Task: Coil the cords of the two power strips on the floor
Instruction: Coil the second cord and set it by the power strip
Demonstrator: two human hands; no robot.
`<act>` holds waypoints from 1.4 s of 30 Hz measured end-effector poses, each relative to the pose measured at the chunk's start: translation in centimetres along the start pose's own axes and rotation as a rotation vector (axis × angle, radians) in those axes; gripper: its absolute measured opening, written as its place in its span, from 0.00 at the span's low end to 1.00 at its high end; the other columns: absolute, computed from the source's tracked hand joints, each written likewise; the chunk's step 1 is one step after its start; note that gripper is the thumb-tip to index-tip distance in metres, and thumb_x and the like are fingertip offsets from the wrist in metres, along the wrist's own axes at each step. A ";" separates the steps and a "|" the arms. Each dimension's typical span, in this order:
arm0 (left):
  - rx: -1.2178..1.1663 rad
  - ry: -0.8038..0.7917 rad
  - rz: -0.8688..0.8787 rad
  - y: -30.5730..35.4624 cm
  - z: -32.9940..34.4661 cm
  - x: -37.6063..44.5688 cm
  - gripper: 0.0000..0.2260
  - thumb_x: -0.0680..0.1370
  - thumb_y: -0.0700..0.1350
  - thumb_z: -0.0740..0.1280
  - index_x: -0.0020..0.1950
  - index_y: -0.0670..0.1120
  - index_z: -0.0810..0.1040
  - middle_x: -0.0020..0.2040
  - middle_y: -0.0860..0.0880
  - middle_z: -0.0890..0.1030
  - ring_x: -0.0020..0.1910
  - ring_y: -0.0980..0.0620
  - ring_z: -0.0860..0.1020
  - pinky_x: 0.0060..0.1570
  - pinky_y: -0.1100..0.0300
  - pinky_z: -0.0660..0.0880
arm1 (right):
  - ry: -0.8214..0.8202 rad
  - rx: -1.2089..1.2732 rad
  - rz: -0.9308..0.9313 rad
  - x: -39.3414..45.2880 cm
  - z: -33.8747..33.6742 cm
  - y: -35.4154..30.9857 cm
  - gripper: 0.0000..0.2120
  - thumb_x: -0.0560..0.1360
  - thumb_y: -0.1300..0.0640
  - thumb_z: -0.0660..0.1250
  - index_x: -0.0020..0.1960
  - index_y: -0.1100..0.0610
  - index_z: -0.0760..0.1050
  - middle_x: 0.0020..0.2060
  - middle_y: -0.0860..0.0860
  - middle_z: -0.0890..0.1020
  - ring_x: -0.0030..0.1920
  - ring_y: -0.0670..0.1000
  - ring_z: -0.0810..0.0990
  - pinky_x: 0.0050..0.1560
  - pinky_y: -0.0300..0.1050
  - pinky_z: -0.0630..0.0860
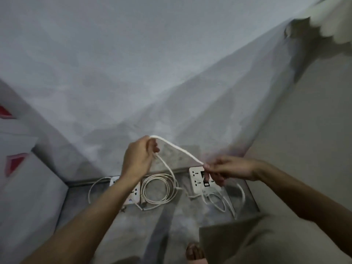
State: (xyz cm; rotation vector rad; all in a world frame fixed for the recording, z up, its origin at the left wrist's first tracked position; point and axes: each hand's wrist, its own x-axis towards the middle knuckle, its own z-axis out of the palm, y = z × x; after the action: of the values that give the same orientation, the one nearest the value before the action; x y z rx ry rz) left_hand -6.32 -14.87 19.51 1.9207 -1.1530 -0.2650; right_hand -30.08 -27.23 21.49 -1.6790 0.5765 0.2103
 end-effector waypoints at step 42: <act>0.270 -0.081 0.471 5.9 -9.4 -2.2 0.21 0.76 0.47 0.68 0.67 0.50 0.69 0.57 0.52 0.78 0.57 0.53 0.76 0.55 0.54 0.74 | 0.349 -0.958 -0.341 0.9 4.9 -13.3 0.17 0.80 0.49 0.58 0.37 0.55 0.76 0.21 0.46 0.69 0.25 0.40 0.72 0.30 0.34 0.64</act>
State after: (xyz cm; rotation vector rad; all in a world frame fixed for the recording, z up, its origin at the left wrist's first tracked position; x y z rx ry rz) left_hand -5.92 -9.05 29.16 1.8068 -1.7235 0.0749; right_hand -21.96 -21.55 31.70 -2.7474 0.4504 -0.0850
